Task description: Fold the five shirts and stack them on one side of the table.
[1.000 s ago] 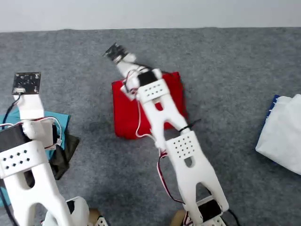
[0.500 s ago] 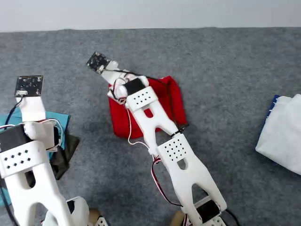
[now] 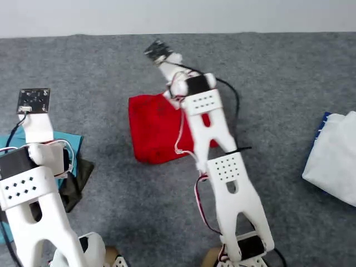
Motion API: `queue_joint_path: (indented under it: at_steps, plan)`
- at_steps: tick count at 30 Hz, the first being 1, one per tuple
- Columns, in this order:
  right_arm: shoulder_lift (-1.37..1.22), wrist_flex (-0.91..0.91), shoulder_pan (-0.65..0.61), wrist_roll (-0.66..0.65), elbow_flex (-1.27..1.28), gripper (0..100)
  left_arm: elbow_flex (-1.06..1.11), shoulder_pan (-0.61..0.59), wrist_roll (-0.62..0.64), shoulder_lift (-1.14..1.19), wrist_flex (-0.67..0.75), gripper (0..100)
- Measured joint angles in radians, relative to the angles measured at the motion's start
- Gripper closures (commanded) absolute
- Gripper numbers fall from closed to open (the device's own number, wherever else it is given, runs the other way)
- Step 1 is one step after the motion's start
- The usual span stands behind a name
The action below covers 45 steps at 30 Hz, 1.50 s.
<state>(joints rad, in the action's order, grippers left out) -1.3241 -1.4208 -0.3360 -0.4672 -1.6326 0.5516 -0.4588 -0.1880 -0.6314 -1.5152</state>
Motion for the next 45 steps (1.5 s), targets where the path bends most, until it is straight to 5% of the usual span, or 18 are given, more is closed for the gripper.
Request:
queue_joint_path:
  at_steps: [9, 17, 32, 38, 45]
  plan:
    - [-0.130, 0.206, 0.107, 0.000, 0.000, 98.8, 0.000, 0.000, 0.000, 0.000, 0.000, 99]
    - [-0.107, 0.210, 0.106, 0.000, 0.000, 98.8, 0.000, 0.000, -0.005, 0.000, 0.000, 99]
    - [0.138, -0.319, 0.069, 0.000, -0.002, 98.8, 0.000, 0.000, -0.005, 0.000, 0.011, 99]
    - [0.150, -0.333, 0.084, 0.094, 0.025, 98.8, 0.000, 0.000, -0.005, 0.000, 0.011, 99]
    - [0.393, -0.333, 0.084, 0.161, 0.391, 98.4, 0.000, 0.000, -0.005, 0.000, 0.011, 99]
